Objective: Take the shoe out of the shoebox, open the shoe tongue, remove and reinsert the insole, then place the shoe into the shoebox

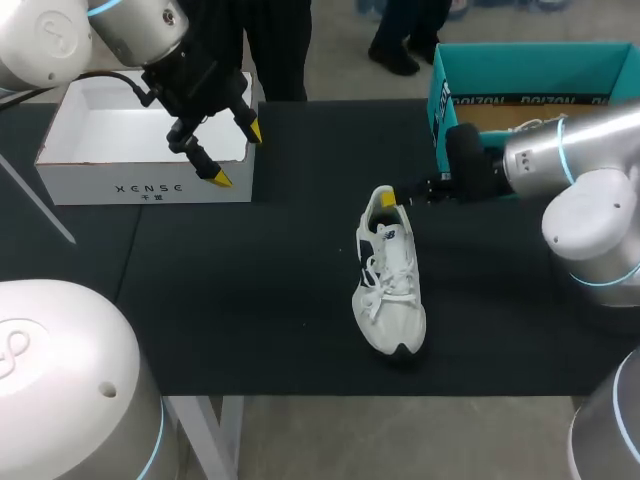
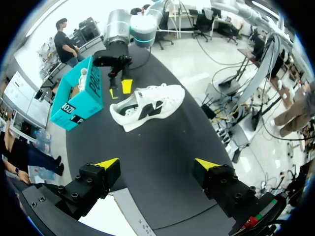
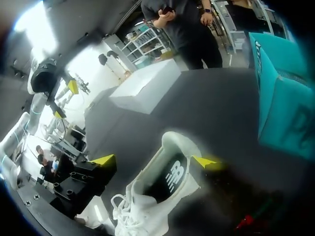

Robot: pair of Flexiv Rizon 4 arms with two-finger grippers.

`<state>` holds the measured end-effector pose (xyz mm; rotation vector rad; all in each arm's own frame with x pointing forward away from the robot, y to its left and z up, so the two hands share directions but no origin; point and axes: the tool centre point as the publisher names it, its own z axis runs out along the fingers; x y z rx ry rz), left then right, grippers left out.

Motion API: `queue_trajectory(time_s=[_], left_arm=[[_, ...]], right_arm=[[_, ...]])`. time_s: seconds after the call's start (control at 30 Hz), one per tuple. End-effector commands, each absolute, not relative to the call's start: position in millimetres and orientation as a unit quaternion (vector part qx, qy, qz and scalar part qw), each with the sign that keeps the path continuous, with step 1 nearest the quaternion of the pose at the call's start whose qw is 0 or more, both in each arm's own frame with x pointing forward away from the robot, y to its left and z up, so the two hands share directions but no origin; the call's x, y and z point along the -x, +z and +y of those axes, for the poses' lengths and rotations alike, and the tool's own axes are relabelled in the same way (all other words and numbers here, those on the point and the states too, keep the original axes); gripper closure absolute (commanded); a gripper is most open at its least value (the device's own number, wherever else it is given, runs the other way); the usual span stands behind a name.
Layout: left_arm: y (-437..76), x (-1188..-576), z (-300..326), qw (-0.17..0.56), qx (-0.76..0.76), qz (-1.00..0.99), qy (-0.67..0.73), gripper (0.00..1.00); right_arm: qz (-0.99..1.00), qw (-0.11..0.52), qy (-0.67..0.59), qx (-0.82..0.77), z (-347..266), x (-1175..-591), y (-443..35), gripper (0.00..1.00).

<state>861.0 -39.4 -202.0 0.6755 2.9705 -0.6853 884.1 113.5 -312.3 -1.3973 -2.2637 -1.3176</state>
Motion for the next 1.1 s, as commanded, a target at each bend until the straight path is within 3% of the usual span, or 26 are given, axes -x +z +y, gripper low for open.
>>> queue_trajectory(time_s=[0.03,0.23,0.63,0.83,0.87,0.93,1.1], left_arm=[[-202.1,-861.4,-39.6,0.009,-0.216,0.952,-0.218,0.0],[-202.1,-861.4,-39.6,0.009,-0.216,0.952,-0.218,0.0],[-202.1,-861.4,-39.6,0.009,-0.216,0.952,-0.218,0.0],[-202.1,-861.4,-39.6,0.009,-0.216,0.952,-0.218,0.0],[-202.1,-861.4,-39.6,0.009,-0.216,0.952,-0.218,0.0],[-202.1,-861.4,-39.6,0.009,-0.216,0.952,-0.218,0.0],[-202.1,-861.4,-39.6,0.009,-0.216,0.952,-0.218,0.0]], right_arm=[[-0.784,0.009,-0.326,0.528,126.1,-876.3,-291.2,0.0],[-0.787,-0.065,-0.222,0.571,131.7,-872.6,-277.3,0.0],[-0.787,-0.065,-0.222,0.571,131.7,-872.6,-277.3,0.0],[-0.777,-0.109,-0.152,0.601,135.2,-866.7,-266.9,0.0],[-0.77,-0.095,-0.167,0.609,136.7,-865.4,-266.9,0.28],[-0.776,-0.118,-0.136,0.604,140.9,-861.6,-268.7,1.0],[-0.774,-0.12,-0.105,0.612,145.4,-852.6,-279.5,1.0]])
